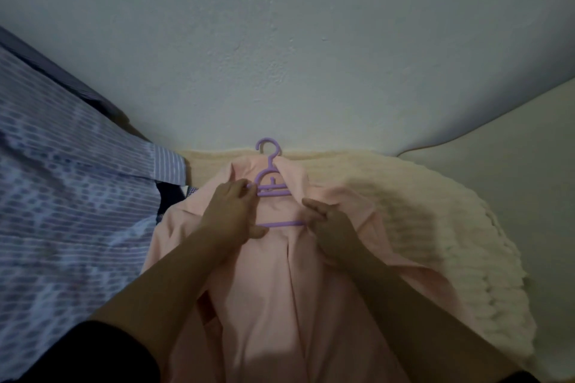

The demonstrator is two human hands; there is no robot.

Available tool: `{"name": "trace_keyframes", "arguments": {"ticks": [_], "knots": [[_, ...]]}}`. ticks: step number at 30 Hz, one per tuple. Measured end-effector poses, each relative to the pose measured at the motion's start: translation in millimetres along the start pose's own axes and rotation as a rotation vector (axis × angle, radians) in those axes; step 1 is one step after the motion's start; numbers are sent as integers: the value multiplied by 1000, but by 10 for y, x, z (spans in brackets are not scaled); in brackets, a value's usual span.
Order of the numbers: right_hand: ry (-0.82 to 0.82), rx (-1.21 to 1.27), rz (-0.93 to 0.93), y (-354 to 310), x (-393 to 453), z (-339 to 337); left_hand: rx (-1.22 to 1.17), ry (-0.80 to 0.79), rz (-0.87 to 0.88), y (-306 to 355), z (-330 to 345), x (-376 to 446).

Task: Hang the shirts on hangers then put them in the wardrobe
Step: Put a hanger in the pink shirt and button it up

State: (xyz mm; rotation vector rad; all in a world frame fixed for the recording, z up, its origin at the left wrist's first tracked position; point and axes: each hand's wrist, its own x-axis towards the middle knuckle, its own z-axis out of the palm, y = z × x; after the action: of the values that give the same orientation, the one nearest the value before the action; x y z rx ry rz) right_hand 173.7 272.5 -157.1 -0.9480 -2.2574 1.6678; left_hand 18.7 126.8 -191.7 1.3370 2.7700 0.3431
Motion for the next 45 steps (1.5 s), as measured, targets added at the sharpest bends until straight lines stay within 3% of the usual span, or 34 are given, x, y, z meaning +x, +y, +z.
{"name": "trace_keyframes", "arguments": {"ticks": [6,10,16,19,25,30,35,38,41,45], "knots": [[-39,-50,-71,230,-51,-17,-60,152,-87,137,104,-406],[-30,-107,-136,276,-247,-142,-135,247,-286,321,-19,-811],[11,-748,-102,439,-572,-223,-349,270,-506,387,-184,-1263],[59,-605,-130,463,-665,-211,-368,236,-543,443,-284,-1354],[64,-272,-148,265,-841,63,-674,228,-538,772,-200,-1356],[-25,-194,1,386,-850,275,-842,249,-668,1008,-28,-1286],[123,-38,106,276,-715,264,-1097,397,-884,989,-68,-1221],[137,23,67,209,-613,348,-1272,528,-892,917,-163,-1154],[126,89,33,142,-577,440,-1306,473,-877,819,-185,-1093],[124,-3,-20,105,-538,490,-1300,417,-851,790,-173,-1046]]}}
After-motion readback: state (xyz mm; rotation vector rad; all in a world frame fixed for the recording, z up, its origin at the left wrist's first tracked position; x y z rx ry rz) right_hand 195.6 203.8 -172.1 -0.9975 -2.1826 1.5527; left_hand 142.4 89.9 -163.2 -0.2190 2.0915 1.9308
